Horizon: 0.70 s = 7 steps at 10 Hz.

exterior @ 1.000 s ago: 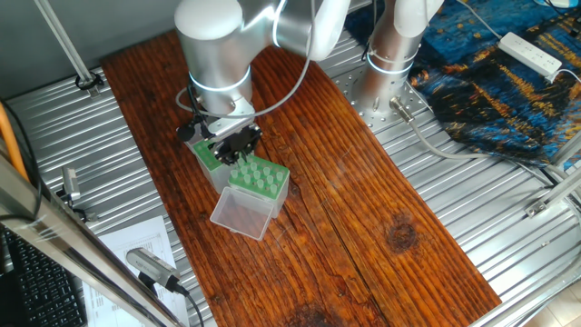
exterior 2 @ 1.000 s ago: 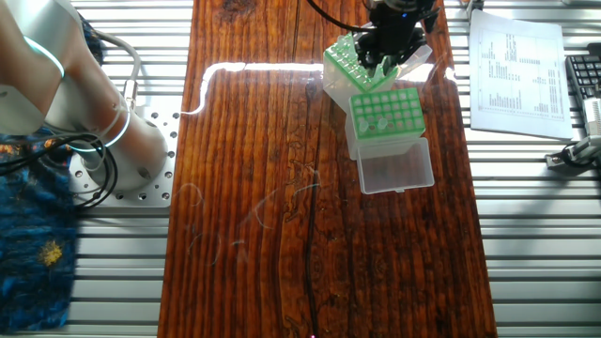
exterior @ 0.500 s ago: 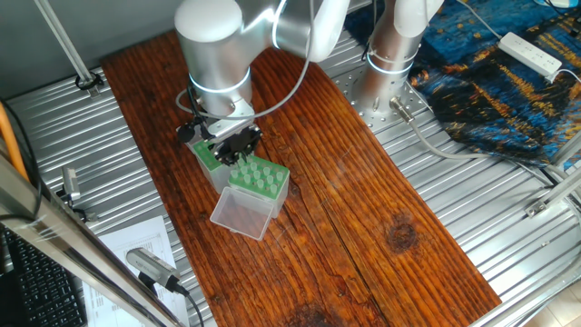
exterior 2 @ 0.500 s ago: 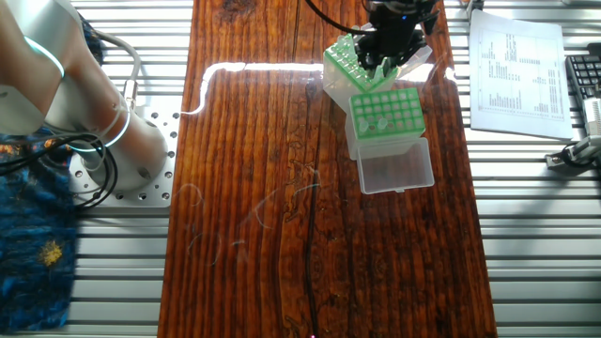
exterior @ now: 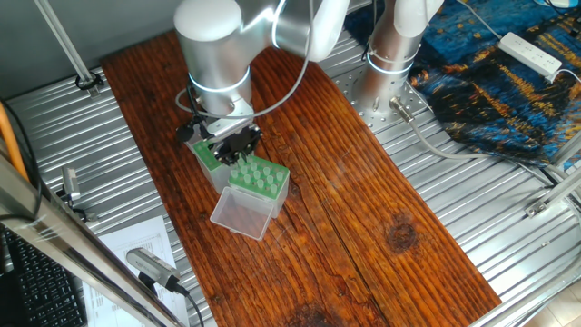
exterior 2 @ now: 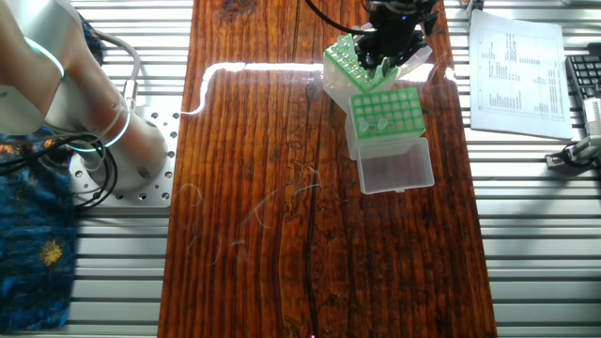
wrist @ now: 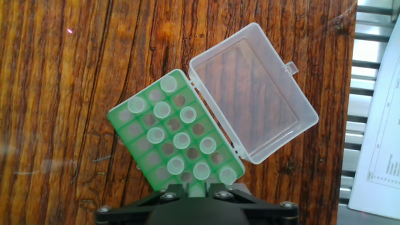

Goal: Transfer all large pipette tips from one holder to another

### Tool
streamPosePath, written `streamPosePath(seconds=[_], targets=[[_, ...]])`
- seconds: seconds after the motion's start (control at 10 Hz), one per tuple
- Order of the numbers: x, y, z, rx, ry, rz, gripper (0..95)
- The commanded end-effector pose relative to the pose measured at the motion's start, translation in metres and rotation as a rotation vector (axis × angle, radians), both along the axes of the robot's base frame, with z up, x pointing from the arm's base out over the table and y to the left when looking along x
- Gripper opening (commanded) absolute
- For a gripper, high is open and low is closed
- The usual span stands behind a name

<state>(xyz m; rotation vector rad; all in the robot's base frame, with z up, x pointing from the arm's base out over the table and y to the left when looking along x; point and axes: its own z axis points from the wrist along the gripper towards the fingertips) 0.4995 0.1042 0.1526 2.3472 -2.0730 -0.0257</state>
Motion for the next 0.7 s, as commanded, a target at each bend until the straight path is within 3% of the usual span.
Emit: streamPosePath(seconds=[0.1, 0.7], targets=[[0.0, 0.0, 0.0, 0.0, 0.003, -0.002, 0.0], [-0.003, 0.003, 0.012, -0.001, 0.003, -0.005, 0.0]])
